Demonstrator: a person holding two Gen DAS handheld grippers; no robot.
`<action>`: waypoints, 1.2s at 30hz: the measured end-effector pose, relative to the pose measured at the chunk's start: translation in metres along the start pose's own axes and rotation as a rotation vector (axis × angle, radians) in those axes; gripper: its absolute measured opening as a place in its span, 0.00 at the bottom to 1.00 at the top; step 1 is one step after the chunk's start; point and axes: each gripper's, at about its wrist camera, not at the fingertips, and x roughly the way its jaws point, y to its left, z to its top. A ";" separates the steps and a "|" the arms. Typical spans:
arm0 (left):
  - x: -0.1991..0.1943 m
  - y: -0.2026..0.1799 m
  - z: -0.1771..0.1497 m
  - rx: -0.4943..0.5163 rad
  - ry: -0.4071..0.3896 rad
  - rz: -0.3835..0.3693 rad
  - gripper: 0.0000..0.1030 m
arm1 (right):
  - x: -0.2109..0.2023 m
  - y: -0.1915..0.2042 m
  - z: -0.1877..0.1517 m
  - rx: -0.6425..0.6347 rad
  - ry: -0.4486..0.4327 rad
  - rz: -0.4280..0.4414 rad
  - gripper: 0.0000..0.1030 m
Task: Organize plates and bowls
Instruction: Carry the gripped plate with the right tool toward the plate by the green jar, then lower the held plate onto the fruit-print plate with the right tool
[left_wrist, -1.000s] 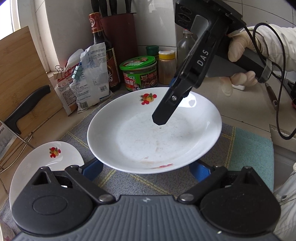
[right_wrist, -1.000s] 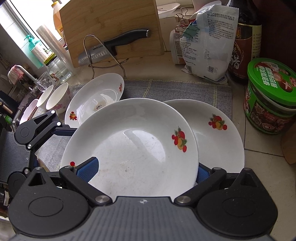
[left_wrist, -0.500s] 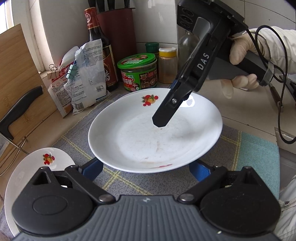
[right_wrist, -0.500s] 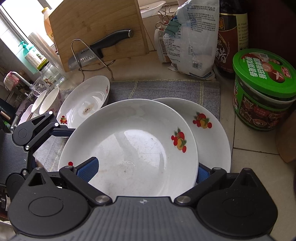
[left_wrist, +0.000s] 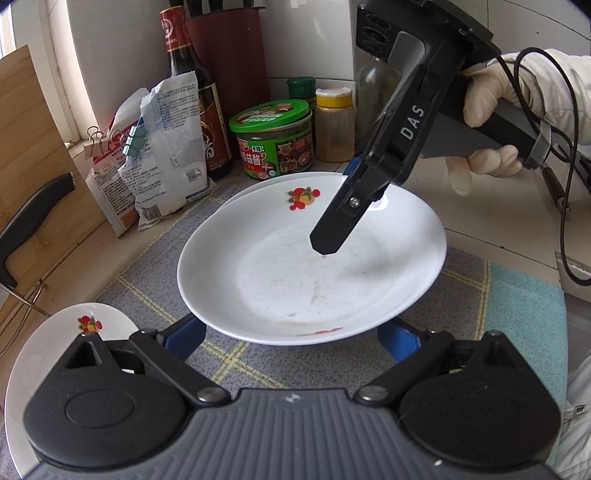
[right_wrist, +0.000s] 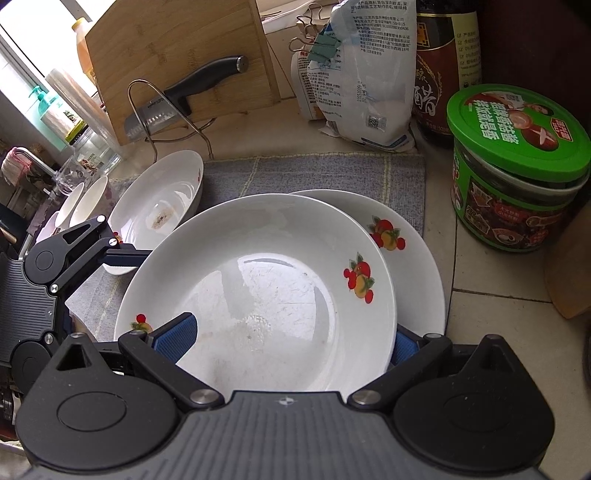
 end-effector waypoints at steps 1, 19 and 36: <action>0.001 0.000 0.000 0.004 0.001 0.000 0.96 | 0.000 -0.001 0.000 0.002 0.000 -0.001 1.00; 0.003 0.001 0.001 0.025 0.007 -0.011 0.96 | -0.001 -0.004 -0.002 0.013 -0.001 -0.001 1.00; -0.004 -0.001 0.000 0.012 -0.013 -0.007 0.95 | -0.010 -0.003 -0.009 0.025 -0.009 -0.017 1.00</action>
